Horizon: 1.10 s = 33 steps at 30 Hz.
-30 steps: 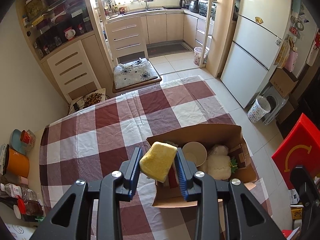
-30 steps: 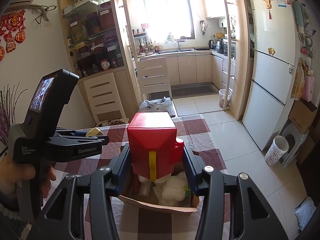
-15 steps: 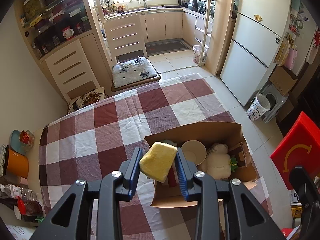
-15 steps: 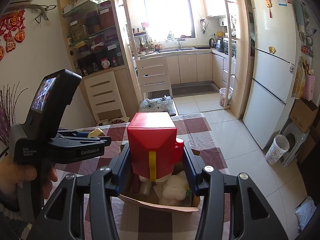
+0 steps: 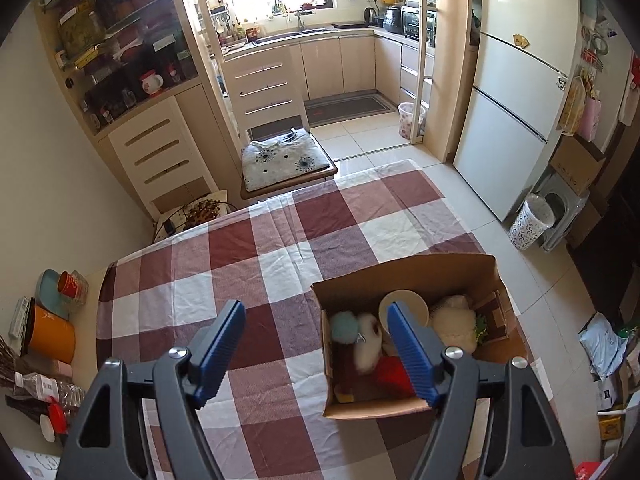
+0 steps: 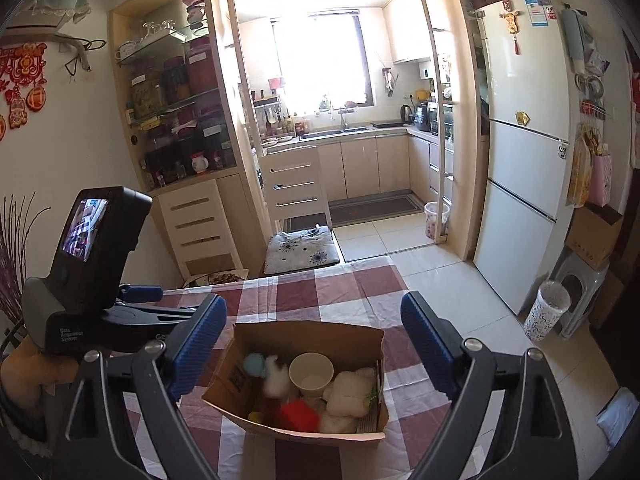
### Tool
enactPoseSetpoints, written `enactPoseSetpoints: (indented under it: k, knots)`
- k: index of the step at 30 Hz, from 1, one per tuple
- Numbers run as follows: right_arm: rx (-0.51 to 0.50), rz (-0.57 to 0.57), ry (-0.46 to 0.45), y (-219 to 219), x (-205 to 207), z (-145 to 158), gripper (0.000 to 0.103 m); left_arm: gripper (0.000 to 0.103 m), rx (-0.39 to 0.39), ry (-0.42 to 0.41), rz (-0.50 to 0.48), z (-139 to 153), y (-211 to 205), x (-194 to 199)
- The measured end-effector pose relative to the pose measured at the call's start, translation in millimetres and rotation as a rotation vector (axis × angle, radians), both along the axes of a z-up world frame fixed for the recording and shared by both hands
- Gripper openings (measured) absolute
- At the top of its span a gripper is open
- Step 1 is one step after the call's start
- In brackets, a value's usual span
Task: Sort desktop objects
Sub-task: 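Open the left tool to drop the sponge while the right tool releases the red box into the box, then withdraw both open tools back from the filled box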
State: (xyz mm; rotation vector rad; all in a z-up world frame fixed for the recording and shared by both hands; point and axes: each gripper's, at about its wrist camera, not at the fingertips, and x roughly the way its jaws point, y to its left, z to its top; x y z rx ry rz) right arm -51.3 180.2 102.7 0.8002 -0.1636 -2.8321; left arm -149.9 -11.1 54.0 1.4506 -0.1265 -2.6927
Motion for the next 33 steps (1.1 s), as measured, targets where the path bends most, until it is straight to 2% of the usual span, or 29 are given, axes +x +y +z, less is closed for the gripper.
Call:
enactPoseSetpoints:
  k: [19, 33]
  knots:
    - [-0.005, -0.010, -0.060, 8, 8, -8, 0.091, 0.076, 0.043, -0.070, 0.006, -14, 4, 16]
    - [0.002, -0.040, -0.134, 12, 16, -28, 0.092, 0.076, 0.071, -0.166, 0.018, -43, 12, 30]
